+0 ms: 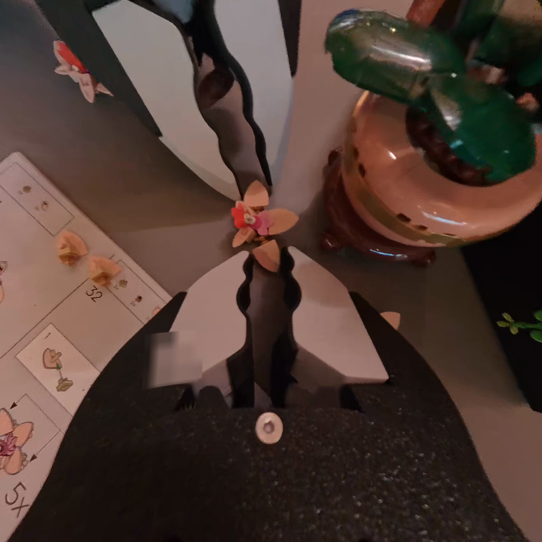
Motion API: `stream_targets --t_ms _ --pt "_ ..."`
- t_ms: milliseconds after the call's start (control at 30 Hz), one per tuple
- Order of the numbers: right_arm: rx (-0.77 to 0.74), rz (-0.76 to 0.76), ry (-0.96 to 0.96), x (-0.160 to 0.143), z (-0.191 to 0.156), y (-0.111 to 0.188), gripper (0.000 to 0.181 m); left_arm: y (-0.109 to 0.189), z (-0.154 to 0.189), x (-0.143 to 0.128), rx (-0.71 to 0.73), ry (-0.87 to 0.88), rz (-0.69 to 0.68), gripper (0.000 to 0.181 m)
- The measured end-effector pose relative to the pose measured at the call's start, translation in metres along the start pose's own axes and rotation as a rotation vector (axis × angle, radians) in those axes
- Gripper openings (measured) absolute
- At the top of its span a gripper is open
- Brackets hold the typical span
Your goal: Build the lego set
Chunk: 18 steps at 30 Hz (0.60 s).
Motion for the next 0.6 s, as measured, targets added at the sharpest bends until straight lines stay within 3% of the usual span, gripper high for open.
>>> stream_targets --t_ms 33,433,600 --pt "-0.006 -0.006 0.001 0.0005 -0.0004 -0.0006 0.016 -0.0004 0.0011 0.0007 -0.008 0.005 -0.002 0.016" --pt "-0.138 -0.104 -0.190 -0.0005 -0.0010 0.0014 0.015 -0.0006 0.0041 0.0013 0.020 0.160 -0.104 0.013" --pt "-0.199 -0.201 -0.155 -0.0008 -0.0018 0.0030 0.015 0.0021 0.0043 0.0063 0.037 0.169 -0.115 0.012"
Point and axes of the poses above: each gripper's, where its closed fingertips meet, y back along the fingers, x out of its top, z = x × y across the jaws, the point moved 1 cm from there along y, back along the fingers, and after that the axes turned 13 degrees about x, right-handed, at the moved point
